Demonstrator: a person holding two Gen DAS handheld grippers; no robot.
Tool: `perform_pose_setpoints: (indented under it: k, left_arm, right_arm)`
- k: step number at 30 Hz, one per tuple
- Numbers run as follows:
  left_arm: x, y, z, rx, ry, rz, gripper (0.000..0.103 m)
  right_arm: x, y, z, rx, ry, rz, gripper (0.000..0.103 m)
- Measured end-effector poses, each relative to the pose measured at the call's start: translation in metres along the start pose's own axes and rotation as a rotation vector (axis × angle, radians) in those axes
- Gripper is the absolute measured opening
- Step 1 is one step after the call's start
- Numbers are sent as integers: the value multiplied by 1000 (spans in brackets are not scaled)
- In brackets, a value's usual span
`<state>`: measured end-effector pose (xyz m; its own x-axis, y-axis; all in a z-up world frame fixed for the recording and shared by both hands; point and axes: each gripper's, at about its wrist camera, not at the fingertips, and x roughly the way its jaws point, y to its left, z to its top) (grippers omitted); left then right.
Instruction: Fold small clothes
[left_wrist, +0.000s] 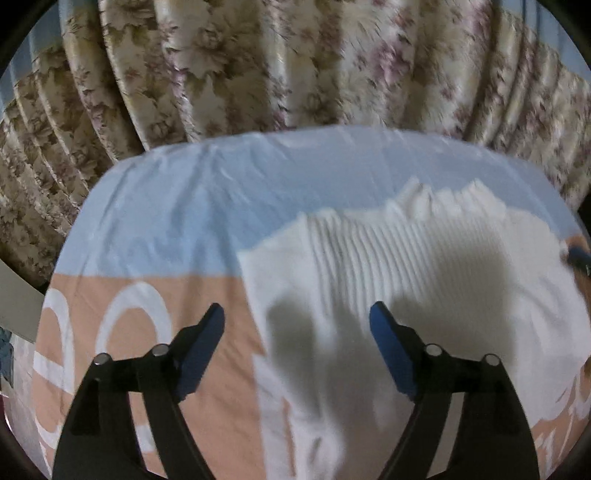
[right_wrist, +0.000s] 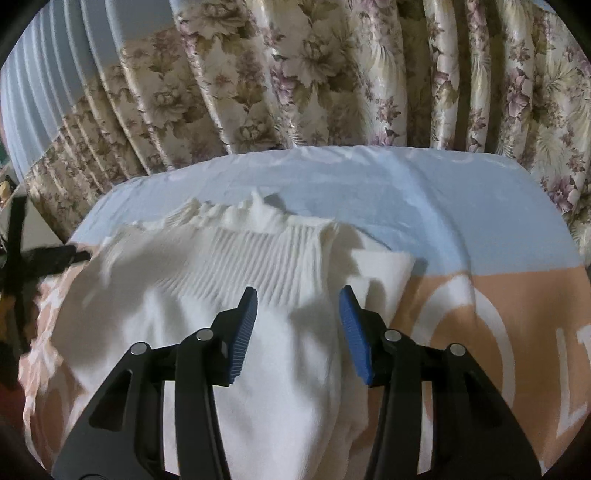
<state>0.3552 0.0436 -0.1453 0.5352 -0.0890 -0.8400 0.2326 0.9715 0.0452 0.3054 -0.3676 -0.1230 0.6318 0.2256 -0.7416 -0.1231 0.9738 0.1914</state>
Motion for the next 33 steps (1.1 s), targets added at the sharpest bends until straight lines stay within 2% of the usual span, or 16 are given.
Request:
perform_pose_setpoints:
  k: [1,2,3,4,5,7,10,14,15,18,19,21,25,29,31,33]
  left_arm:
    - [6,-3,-2,-2,24,-10,46]
    - [12,-4,-5,-14,49,-33,35]
    - [14,-5,-7,-34,49,-50,35]
    - [13,-6,-8,-34,40,-44,34]
    - [12,-8,-9,-28,38,-39,32]
    - [10,-11,-9,-22,33,-38,27]
    - [11,-12,-9,-14,32,-33,27]
    - [12,-12,-9,-6,26,-21,29]
    - [12,-12,-10,-4,23,-18,29]
    - [12,-14,-10,3,18,14,36]
    - [11,-15,-10,4,16,24,42]
    - [7,-15,-11,6,13,21,45]
    - [-4,-18,-15,22,-2,39,52]
    - [-17,-21,-19,39,-16,47,60]
    - [-25,-24,-21,38,-22,36,62]
    - [-31,-29,-24,40,-30,28,65]
  right_arm:
    - [11,-2,5,-2,17,-11,47]
    - [18,-3,7,0,30,-7,45]
    - [23,-3,8,4,42,-1,32]
    - [30,-3,9,-5,58,-4,12]
    - [33,-1,9,-24,56,-33,9]
    - [26,2,10,-56,11,-68,7]
    - [15,2,9,-93,-46,-123,7]
    - [35,-6,3,-94,8,-147,8]
    - [35,-8,3,-91,5,-148,10]
    - [25,-14,6,-57,-6,-130,31]
    - [20,-15,6,-47,-15,-116,32]
    - [5,-17,7,-34,-35,-100,37]
    - [-21,-13,-2,-29,-53,-88,54]
    - [-34,-5,-23,-34,-30,-82,57]
    - [-40,0,-34,-24,-24,-75,66]
    - [-45,4,-45,-13,-25,-66,69]
